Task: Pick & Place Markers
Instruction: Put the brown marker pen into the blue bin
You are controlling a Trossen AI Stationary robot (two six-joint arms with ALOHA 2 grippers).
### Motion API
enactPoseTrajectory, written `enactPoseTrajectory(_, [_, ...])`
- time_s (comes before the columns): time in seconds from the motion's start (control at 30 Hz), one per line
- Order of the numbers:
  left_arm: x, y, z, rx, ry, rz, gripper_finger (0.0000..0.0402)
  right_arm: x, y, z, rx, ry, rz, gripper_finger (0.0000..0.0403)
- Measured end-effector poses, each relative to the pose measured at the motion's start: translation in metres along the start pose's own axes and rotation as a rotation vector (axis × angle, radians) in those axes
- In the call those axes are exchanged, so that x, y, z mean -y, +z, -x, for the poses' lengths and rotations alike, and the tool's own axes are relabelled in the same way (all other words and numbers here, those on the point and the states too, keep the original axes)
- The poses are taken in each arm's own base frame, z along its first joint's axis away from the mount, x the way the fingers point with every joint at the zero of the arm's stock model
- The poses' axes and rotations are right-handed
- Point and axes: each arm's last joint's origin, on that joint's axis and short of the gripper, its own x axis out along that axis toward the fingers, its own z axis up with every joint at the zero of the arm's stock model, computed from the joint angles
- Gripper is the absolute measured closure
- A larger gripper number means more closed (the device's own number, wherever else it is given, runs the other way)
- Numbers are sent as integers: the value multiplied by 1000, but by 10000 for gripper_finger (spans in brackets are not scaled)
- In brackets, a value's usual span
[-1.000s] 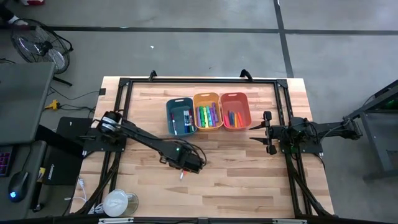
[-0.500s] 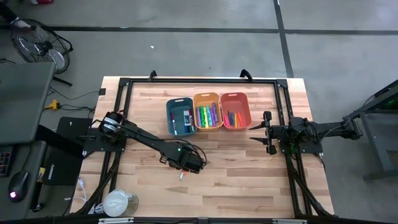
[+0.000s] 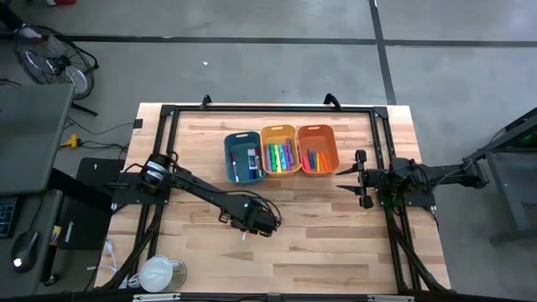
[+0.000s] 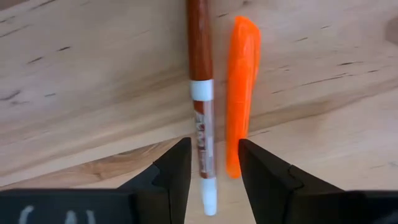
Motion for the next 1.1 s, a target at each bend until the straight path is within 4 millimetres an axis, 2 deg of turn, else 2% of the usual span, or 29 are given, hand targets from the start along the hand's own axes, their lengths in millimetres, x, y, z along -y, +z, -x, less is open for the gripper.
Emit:
enactPoseTrajectory(0.87, [-5,1,-2,26,60,8,270,0,0,0,1,0,0,236])
enactPoseTrajectory(1.1, [-3,0,-15,-10,80,6,270,0,0,0,1,0,0,236])
